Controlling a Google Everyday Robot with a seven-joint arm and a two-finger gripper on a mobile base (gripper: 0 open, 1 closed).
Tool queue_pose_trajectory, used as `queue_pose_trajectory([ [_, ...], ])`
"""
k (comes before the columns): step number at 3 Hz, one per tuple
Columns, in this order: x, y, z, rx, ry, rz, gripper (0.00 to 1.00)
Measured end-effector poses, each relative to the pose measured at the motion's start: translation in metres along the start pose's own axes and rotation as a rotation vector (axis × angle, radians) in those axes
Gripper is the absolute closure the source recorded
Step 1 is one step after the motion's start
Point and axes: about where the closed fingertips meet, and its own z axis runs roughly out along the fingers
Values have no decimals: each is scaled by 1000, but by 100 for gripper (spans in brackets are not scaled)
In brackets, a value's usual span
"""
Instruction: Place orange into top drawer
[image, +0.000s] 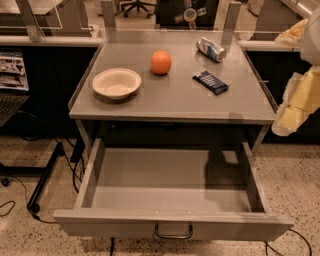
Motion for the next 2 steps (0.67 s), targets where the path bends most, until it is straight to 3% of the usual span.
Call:
queue_pose_trajectory([
  [1, -1, -2, -1, 6, -6, 1, 0],
  [2, -9, -20, 0, 36, -61, 10, 0],
])
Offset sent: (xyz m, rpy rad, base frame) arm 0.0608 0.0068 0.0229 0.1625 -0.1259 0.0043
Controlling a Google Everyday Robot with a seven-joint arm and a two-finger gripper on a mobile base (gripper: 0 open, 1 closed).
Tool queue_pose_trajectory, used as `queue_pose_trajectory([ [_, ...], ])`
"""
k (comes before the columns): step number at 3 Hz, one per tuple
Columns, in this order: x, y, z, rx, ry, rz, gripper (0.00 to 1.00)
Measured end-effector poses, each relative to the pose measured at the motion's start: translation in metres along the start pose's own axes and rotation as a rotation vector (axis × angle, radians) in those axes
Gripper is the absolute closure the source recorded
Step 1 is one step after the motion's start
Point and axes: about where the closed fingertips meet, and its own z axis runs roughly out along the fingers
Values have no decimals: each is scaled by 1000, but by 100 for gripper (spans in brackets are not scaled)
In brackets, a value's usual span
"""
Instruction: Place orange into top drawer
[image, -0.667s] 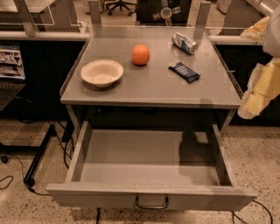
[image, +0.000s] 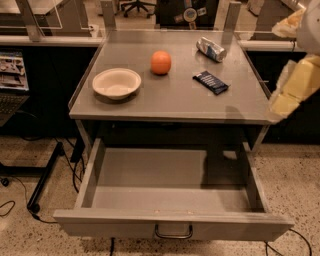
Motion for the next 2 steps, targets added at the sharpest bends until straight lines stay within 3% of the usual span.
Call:
queue_pose_trajectory([
  [1, -33, -67, 27, 59, -151, 37, 0],
  [2, -33, -67, 27, 59, -152, 38, 0],
])
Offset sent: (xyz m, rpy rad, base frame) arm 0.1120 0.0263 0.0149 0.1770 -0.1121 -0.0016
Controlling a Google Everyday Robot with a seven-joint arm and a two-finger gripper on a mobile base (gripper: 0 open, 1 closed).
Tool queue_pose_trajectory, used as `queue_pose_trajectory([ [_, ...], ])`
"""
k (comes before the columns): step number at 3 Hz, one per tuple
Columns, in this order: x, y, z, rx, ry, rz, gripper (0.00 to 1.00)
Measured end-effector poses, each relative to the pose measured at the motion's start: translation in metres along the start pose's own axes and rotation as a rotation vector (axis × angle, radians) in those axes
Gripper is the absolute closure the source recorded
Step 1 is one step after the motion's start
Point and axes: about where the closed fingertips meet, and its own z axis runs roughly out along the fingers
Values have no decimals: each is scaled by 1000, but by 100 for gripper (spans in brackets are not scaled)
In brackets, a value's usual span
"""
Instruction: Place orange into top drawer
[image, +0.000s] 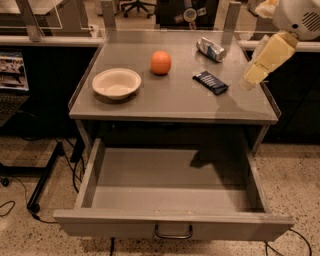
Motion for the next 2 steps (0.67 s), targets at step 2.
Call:
queue_pose_trajectory([
  [2, -33, -31, 41, -30, -157, -11, 0],
])
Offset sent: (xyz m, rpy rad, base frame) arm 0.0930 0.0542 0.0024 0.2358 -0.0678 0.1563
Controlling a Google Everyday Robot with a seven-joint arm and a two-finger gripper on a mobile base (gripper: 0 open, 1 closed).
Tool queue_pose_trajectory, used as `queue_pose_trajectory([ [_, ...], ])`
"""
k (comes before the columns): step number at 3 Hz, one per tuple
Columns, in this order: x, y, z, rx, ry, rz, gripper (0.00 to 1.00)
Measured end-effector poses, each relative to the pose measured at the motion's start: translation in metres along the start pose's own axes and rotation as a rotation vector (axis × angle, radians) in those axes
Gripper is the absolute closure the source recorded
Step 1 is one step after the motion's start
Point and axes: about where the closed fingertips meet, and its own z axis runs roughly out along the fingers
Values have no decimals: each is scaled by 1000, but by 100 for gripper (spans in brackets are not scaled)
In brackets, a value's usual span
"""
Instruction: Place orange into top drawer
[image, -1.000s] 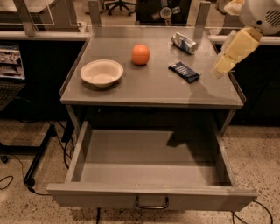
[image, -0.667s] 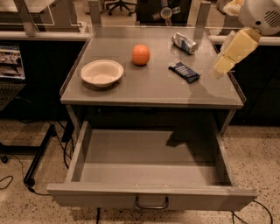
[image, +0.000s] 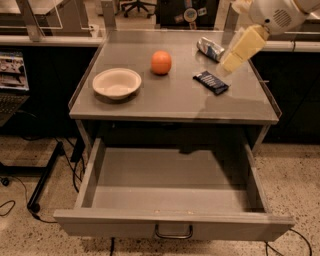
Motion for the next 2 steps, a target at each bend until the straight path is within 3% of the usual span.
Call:
queue_pose_trajectory([
  [2, -28, -43, 51, -35, -122, 4, 0],
])
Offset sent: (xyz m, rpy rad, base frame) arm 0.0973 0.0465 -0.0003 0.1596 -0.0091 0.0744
